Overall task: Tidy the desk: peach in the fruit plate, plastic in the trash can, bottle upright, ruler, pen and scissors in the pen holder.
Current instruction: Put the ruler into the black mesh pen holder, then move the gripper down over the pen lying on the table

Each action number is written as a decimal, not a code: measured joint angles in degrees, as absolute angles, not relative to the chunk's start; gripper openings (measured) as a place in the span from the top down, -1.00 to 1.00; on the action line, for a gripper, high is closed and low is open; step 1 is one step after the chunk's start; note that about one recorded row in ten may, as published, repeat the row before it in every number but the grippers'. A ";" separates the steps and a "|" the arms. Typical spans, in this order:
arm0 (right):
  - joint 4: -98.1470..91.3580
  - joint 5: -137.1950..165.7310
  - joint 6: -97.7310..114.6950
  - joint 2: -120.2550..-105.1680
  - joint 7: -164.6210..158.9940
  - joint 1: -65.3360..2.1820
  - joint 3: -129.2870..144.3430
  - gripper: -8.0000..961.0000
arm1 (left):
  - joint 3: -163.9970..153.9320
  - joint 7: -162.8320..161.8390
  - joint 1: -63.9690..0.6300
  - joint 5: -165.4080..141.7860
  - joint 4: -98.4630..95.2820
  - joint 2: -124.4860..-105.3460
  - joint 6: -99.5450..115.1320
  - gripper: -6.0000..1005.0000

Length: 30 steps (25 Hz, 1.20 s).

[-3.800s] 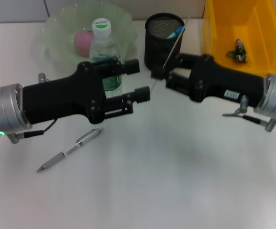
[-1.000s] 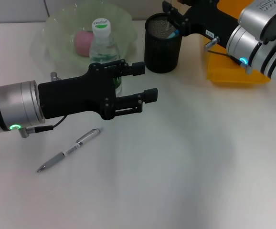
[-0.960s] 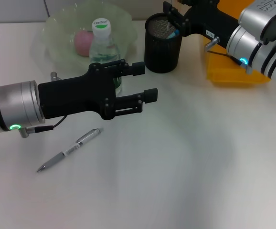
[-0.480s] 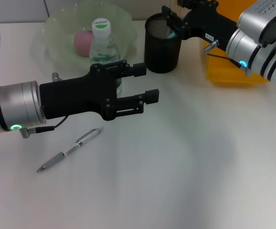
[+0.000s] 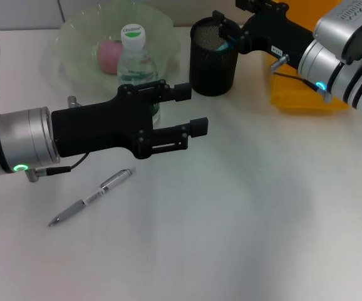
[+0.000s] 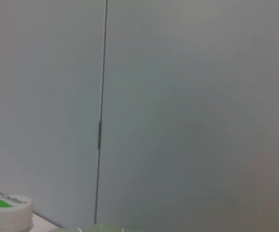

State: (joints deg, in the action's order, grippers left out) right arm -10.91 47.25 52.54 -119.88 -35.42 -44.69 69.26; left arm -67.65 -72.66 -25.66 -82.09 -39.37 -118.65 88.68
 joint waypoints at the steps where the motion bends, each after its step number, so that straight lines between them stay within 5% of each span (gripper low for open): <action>1: -10.90 47.22 53.12 -119.88 -35.41 -44.47 69.25 -0.14 | -67.54 -72.67 -25.62 -82.09 -39.37 -118.65 88.73 -0.41; 20: -10.58 48.23 86.30 -119.48 -36.68 -24.45 74.29 -0.15 | -65.35 -72.78 -22.12 -80.87 -40.10 -118.31 89.31 -0.41; 30: -11.56 52.83 89.37 -119.27 -36.56 -20.64 75.47 -0.40 | -65.38 -72.77 -20.83 -81.69 -40.16 -117.63 88.93 -0.41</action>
State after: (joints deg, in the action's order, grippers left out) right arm -11.56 52.83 89.37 -119.27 -36.56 -20.64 75.47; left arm -65.38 -72.77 -20.83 -81.69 -40.16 -117.63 88.93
